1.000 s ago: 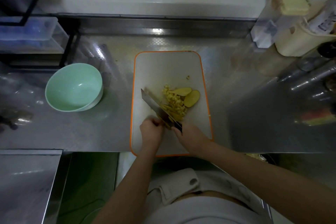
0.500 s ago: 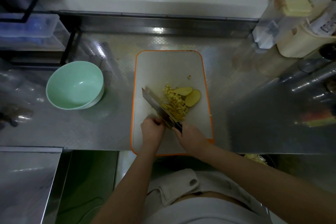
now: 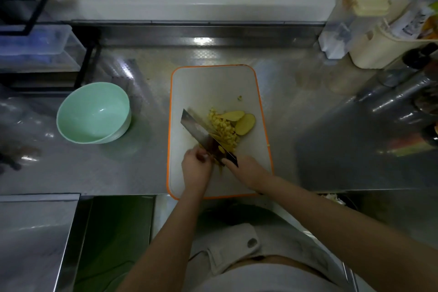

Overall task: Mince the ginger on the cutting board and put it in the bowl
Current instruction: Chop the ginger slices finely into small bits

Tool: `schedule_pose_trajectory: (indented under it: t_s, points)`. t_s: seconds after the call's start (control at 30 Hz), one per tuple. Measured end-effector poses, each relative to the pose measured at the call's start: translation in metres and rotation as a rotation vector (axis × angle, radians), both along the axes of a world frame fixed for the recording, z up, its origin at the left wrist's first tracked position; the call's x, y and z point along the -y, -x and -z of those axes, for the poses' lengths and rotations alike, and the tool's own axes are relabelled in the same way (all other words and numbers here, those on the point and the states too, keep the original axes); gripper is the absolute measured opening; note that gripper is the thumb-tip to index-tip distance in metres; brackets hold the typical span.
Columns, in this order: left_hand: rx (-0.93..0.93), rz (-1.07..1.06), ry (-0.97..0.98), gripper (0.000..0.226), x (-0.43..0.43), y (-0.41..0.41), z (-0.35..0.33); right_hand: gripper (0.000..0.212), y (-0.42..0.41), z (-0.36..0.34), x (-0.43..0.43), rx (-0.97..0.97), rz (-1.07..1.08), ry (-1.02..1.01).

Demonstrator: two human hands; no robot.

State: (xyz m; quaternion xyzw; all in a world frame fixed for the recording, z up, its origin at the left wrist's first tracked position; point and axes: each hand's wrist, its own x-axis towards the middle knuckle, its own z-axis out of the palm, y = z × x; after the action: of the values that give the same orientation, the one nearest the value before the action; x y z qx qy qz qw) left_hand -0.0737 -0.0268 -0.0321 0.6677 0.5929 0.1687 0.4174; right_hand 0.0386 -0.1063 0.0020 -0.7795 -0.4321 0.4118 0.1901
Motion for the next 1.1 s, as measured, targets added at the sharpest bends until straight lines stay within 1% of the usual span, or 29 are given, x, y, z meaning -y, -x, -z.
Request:
schedule_pose_trajectory:
  t_s: [0.07, 0.13, 0.27, 0.43, 0.53, 0.67, 0.87, 0.93, 1.03, 1.1]
  points:
    - [-0.003, -0.014, 0.028, 0.004, -0.001, -0.001, -0.002, 0.026, 0.001, -0.001, 0.001, -0.006, -0.010, -0.002]
    - [-0.005, -0.021, 0.058, 0.006, -0.002, -0.001, -0.006, 0.025, 0.001, -0.003, 0.001, -0.002, -0.001, -0.009]
    - [-0.005, -0.023, 0.094, 0.008, -0.004, -0.004, -0.011, 0.032, 0.002, 0.001, 0.001, 0.045, -0.011, 0.006]
    - [0.000, -0.030, 0.140, 0.015, -0.006, -0.007, -0.016, 0.040, -0.002, 0.003, -0.001, 0.086, -0.034, 0.032]
    - [-0.017, -0.026, 0.149, 0.019, -0.007, -0.008, -0.017, 0.039, -0.001, 0.003, -0.002, 0.093, -0.030, 0.036]
    - [-0.026, -0.024, 0.148, 0.015, -0.007, -0.007, -0.014, 0.032, 0.003, 0.002, -0.006, 0.090, -0.017, 0.025]
    - [-0.024, -0.014, 0.156, 0.011, -0.007, -0.006, -0.014, 0.041, 0.003, -0.001, -0.007, 0.070, 0.016, 0.013]
    - [-0.033, -0.009, 0.149, 0.009, -0.007, -0.006, -0.014, 0.041, 0.002, -0.003, -0.007, 0.070, 0.018, 0.005]
    - [-0.052, -0.013, 0.149, 0.013, -0.007, -0.007, -0.015, 0.036, -0.002, -0.011, -0.005, 0.086, 0.003, -0.017]
    - [-0.069, 0.007, 0.151, 0.008, -0.009, -0.008, -0.015, 0.039, -0.005, -0.020, -0.003, 0.097, 0.028, -0.057]
